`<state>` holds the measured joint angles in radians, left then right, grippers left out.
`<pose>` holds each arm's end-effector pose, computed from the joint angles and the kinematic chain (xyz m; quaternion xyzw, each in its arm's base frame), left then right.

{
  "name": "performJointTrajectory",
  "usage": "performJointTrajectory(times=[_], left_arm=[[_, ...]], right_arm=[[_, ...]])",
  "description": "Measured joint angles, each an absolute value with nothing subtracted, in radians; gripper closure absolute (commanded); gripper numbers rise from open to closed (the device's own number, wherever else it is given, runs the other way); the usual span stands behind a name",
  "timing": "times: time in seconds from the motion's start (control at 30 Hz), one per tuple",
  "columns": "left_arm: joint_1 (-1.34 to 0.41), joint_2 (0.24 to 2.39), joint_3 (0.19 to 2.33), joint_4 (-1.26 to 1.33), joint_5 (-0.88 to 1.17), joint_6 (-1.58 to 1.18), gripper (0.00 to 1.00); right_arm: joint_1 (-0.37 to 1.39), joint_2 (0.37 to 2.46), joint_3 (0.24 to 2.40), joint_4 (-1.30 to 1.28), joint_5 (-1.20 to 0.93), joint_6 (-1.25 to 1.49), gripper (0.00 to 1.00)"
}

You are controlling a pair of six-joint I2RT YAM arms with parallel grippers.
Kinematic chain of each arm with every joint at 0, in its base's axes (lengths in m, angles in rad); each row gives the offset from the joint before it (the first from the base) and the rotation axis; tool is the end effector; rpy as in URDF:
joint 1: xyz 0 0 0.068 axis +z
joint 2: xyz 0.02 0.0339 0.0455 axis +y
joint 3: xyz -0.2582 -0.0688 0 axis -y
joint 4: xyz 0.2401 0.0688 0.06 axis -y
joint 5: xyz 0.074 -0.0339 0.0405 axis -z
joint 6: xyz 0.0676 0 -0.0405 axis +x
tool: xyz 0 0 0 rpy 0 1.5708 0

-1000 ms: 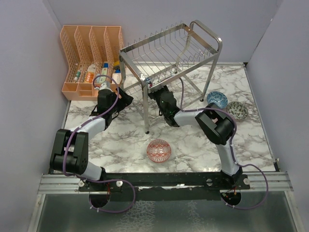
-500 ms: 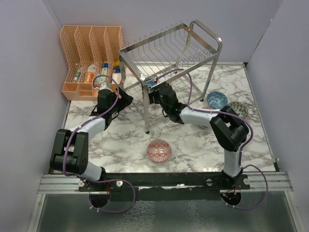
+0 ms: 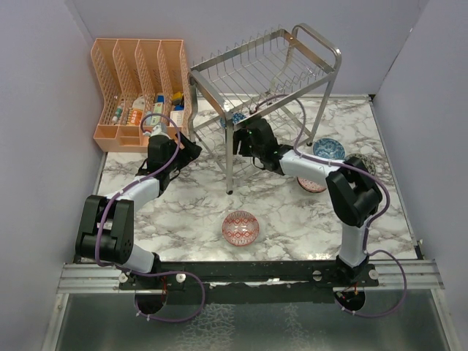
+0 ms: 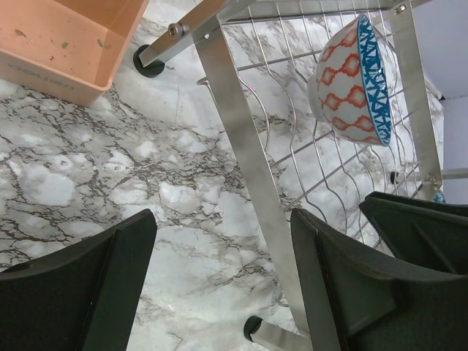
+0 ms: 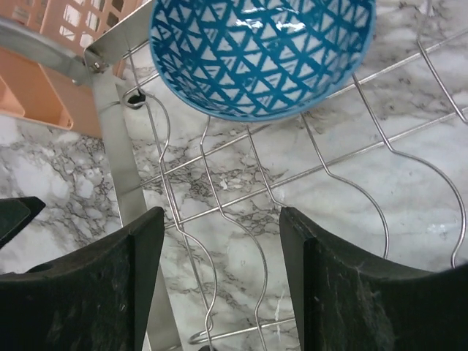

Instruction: Load the bowls into the dish rack

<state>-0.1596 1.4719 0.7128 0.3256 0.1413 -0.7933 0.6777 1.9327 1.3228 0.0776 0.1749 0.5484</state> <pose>0.3321 -0.0631 0.1895 -0.2258 0.8105 -0.2992 0.4500 0.3686 0.2816 0.1953 -0.0126 0.8659 0.2224 0.4479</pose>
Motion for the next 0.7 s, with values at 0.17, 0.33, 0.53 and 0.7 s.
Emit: performJointTrajectory(times=[0.17, 0.33, 0.53, 0.7], left_arm=[[-0.160, 1.472, 0.713, 0.325, 0.141, -0.793, 0.24], [-0.160, 1.472, 0.713, 0.324, 0.141, -0.793, 0.23], [-0.160, 1.472, 0.713, 0.324, 0.141, -0.793, 0.23], [-0.160, 1.472, 0.713, 0.324, 0.141, -0.793, 0.23]], right_arm=[[0.642, 1.890, 1.290, 0.061, 0.142, 0.654, 0.36], [0.634, 1.861, 1.251, 0.080, 0.110, 0.709, 0.36], [0.635, 1.860, 1.187, 0.098, 0.065, 0.757, 0.37], [0.634, 1.843, 1.173, 0.099, 0.028, 0.794, 0.37]])
